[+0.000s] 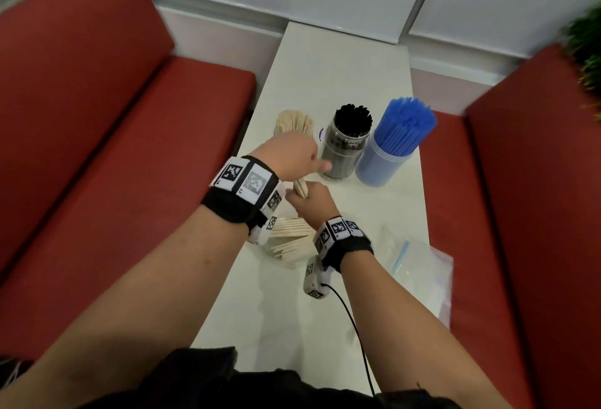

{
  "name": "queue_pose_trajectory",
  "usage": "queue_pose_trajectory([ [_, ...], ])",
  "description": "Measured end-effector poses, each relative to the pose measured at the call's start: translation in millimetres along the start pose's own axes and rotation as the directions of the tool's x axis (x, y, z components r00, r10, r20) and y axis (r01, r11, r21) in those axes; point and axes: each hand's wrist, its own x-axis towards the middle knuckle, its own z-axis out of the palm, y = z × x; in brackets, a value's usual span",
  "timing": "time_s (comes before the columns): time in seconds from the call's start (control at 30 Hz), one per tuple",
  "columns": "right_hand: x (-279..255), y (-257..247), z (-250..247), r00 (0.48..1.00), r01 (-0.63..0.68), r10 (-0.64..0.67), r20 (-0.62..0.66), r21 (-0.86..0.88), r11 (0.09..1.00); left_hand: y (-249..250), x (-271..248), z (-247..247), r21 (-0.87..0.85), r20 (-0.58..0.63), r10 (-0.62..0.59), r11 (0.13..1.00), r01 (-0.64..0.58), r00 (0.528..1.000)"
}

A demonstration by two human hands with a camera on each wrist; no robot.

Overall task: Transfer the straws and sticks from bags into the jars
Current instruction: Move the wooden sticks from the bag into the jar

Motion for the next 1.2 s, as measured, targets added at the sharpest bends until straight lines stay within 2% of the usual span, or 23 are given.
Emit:
queue_pose_trajectory([
  [0.07,-0.2,-8.7,-1.4,0.999,0.001,0.006,-0.054,0.128,0.992,8.6,-2.5,0.5,-0.092,-0.229,0.0,0.996,-0.022,0.973],
  [0.1,-0.1,-13.1,-2.7,0.998,0.008,0.005,-0.068,0.182,0.983,11.6,-3.0,2.9,-0.184,-0.291,-0.018,0.982,-0.038,0.957],
  [0.17,-1.0,-20.0,-7.2,0.998,0.011,0.005,-0.066,0.248,0.969,13.9,-4.7,8.0,-0.444,-0.304,-0.027,0.889,-0.117,0.952],
  [0.2,-1.8,-21.8,-10.0,0.998,0.012,0.005,-0.061,0.271,0.963,13.4,-6.4,8.6,-0.615,-0.298,-0.026,0.77,-0.17,0.954],
  [0.27,-5.0,-26.6,-18.8,0.996,0.026,0.002,-0.084,0.331,0.943,6.1,-9.1,5.8,-0.887,-0.323,-0.116,0.384,-0.257,0.939],
  [0.3,-7.7,-31.8,-26.1,0.994,0.039,0.003,-0.108,0.384,0.922,0.4,-9.5,4.8,-0.939,-0.316,-0.192,0.204,-0.277,0.929],
  [0.33,-10.2,-38.6,-35.5,0.991,0.064,-0.004,-0.134,0.448,0.892,-5.2,-9.8,5.7,-0.96,-0.28,-0.257,0.085,-0.267,0.925],
  [0.4,-14.9,-57.9,-57.4,0.983,0.143,-0.046,-0.178,0.578,0.803,-13.1,-9.9,14.3,-0.992,-0.11,-0.281,-0.034,-0.125,0.953],
  [0.47,-19.2,-79.9,-78.0,0.97,0.228,-0.108,-0.216,0.67,0.707,-13.1,-13.5,27.6,-0.985,0.15,-0.158,-0.104,0.135,0.976],
  [0.53,-22.1,-95.0,-91.0,0.96,0.282,-0.175,-0.221,0.76,0.585,-9.0,-19.8,39.8,-0.921,0.328,0.021,-0.215,0.325,0.944],
  [0.6,-25.1,-101.3,-94.4,0.948,0.304,-0.234,-0.214,0.819,0.486,-3.3,-23.9,48.1,-0.822,0.363,0.164,-0.407,0.398,0.917],
  [0.67,-28.8,-100.7,-91.9,0.94,0.32,-0.272,-0.207,0.814,0.484,2.0,-25.2,51.8,-0.725,0.354,0.233,-0.543,0.423,0.906],
  [0.77,-34.7,-95.7,-88.7,0.936,0.337,-0.286,-0.207,0.766,0.548,4.4,-24.1,53.3,-0.684,0.328,0.243,-0.606,0.407,0.913],
  [0.87,-37.2,-94.0,-91.6,0.938,0.335,-0.279,-0.208,0.754,0.565,2.8,-23.9,57.9,-0.682,0.351,0.223,-0.605,0.412,0.909],
  [1.0,-41.4,-96.6,-89.4,0.952,0.292,-0.254,-0.17,0.749,0.594,-2.7,-21.2,64.9,-0.658,0.428,0.303,-0.541,0.524,0.851],
  [1.1,-45.3,-95.3,-90.0,0.959,0.267,-0.259,-0.117,0.687,0.676,-9.8,-19.6,70.7,-0.615,0.485,0.361,-0.507,0.604,0.797],
  [1.2,-48.2,-94.3,-94.6,0.956,0.26,-0.289,-0.053,0.611,0.748,-17.3,-23.1,77.4,-0.595,0.526,0.376,-0.479,0.646,0.763],
])
